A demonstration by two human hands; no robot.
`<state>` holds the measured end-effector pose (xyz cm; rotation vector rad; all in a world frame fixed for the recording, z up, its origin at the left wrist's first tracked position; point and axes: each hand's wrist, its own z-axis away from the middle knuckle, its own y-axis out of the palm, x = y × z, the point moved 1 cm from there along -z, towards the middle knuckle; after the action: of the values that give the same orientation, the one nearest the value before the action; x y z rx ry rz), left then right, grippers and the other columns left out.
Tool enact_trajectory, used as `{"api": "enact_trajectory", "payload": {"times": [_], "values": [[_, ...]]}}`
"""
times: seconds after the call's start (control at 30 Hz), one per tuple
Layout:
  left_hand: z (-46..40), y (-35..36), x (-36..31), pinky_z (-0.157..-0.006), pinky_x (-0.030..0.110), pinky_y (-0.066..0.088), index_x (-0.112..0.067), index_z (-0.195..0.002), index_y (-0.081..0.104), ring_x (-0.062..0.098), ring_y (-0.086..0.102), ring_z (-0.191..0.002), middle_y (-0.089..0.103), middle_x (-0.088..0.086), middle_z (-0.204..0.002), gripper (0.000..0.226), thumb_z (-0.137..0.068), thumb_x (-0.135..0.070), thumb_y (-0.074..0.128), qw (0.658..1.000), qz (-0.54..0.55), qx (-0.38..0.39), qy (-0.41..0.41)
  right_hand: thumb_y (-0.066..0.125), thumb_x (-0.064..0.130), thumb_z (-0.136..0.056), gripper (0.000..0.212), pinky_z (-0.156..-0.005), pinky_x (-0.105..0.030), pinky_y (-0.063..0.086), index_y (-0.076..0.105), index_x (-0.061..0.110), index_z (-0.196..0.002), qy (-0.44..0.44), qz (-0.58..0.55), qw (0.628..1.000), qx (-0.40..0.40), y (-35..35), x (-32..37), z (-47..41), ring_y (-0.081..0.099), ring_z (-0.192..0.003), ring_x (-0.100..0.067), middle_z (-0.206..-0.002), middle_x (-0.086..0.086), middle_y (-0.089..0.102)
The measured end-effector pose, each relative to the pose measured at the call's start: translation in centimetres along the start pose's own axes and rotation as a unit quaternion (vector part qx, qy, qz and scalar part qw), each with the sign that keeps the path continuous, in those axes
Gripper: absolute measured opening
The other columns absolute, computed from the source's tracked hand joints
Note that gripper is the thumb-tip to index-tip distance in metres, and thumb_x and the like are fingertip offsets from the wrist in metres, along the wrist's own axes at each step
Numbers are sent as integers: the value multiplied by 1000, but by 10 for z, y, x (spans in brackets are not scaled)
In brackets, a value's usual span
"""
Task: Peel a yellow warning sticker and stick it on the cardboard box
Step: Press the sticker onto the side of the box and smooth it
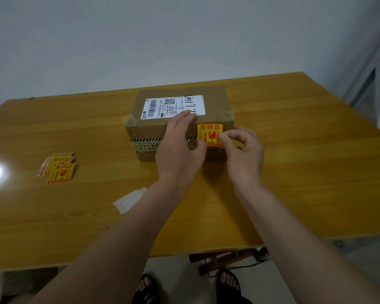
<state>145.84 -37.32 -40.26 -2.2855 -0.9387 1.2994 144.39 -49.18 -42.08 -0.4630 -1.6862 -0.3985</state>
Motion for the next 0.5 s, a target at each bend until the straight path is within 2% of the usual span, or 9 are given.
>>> {"api": "enact_trajectory", "payload": {"times": [0.1,0.17,0.27,0.3,0.4,0.5], "values": [[0,-2,-1,-91,18,38,-19,-128,54,9,48,-123,53,-4,-135,51,-80,-24,68,1000,-14,-3,6,69,14,-82,11,-77,-3,39,65,20,-73,-4,6,1000,-13,2,-1,1,50,-108,-9,-113,-1,54],[0,-3,-3,-87,22,43,-23,-129,53,8,50,-120,53,-8,-135,51,-81,-34,67,998,-68,-7,11,69,14,-82,11,-76,-5,41,65,21,-74,-8,16,1000,-20,3,-1,1,51,-109,-11,-111,0,53],[-2,-4,-6,-86,31,41,-26,-128,54,16,51,-113,56,-9,-132,55,-78,-44,67,986,-161,-21,37,68,14,-82,9,-71,0,39,65,19,-76,-14,29,999,-28,5,0,2,50,-106,-9,-110,1,52],[-3,-4,-6,-84,32,39,-27,-127,55,19,50,-111,58,-9,-131,56,-76,-46,68,983,-180,-24,40,68,14,-83,9,-73,-2,40,65,18,-76,-19,34,999,-32,5,-1,2,50,-105,-8,-110,1,52],[-4,-6,-7,-77,34,33,-25,-122,60,24,49,-103,63,-7,-123,58,-70,-49,73,974,-215,-41,56,68,15,-83,7,-84,-21,44,65,16,-77,-25,43,998,-46,7,-2,3,49,-102,-6,-106,4,50],[-5,-6,-6,-81,39,36,-23,-115,65,28,50,-105,66,-5,-116,56,-67,-51,74,970,-226,-59,70,67,15,-83,7,-90,-33,48,64,16,-77,-29,47,997,-60,10,-2,4,49,-103,-6,-103,5,49]]}}
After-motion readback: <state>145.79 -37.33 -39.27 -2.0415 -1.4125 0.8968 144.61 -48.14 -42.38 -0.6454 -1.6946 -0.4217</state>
